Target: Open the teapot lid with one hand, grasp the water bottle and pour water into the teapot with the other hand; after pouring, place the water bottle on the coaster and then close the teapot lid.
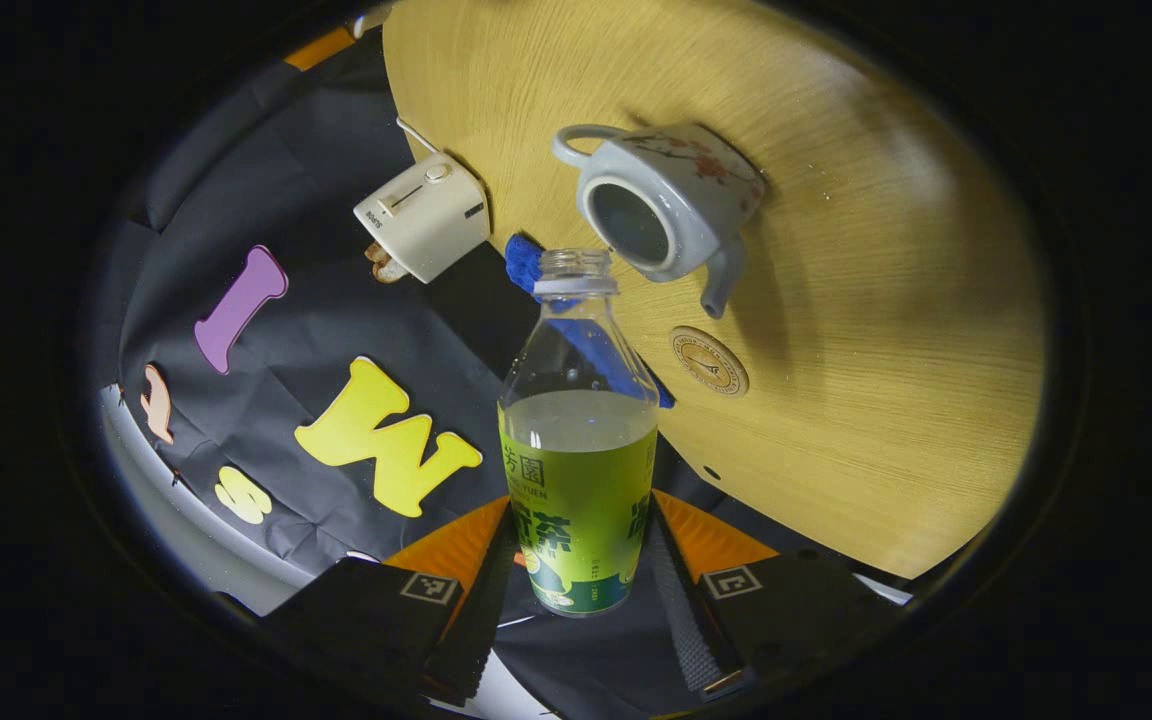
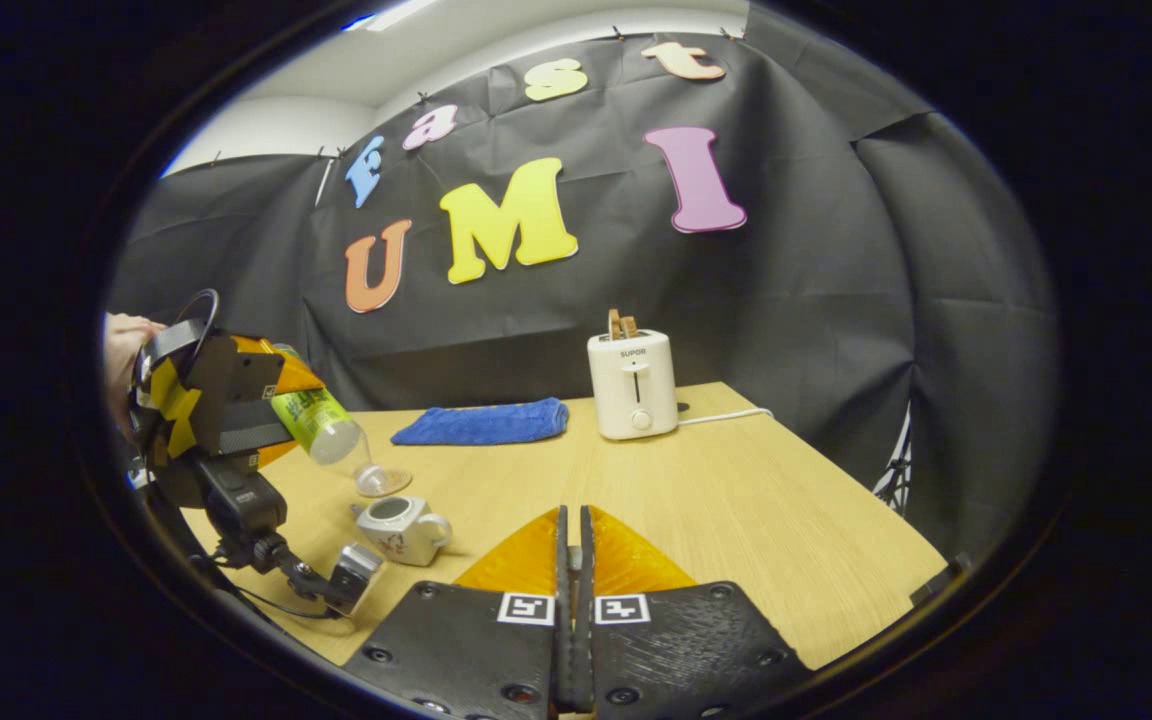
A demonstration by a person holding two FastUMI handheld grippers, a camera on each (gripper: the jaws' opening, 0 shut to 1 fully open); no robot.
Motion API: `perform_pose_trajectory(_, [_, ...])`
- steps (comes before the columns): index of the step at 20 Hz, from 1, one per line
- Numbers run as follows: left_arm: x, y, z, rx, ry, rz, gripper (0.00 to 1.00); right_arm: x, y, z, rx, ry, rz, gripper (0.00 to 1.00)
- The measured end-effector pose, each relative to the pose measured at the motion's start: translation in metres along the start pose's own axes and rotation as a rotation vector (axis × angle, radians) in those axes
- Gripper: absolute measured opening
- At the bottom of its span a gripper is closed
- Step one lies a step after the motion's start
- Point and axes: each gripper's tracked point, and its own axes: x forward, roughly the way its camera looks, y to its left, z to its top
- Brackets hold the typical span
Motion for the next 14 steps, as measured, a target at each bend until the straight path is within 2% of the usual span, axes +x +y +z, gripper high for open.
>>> perform_pose_trajectory(6, [0.007, -0.013, 0.000, -0.168, -0.042, -0.026, 0.74, -0.005, 0.003, 0.006, -0.016, -0.004, -0.007, 0.00])
perform_pose_trajectory(7, [0.007, -0.019, 0.003, -0.219, -0.064, -0.040, 0.70, -0.006, 0.004, 0.008, -0.013, -0.006, -0.007, 0.00])
perform_pose_trajectory(8, [0.007, -0.027, 0.004, -0.277, -0.077, -0.056, 0.74, -0.007, 0.004, 0.010, -0.012, -0.008, -0.008, 0.00])
perform_pose_trajectory(14, [-0.003, -0.061, 0.018, -0.726, -0.176, -0.146, 0.74, -0.014, 0.013, 0.020, -0.024, -0.015, -0.014, 0.00])
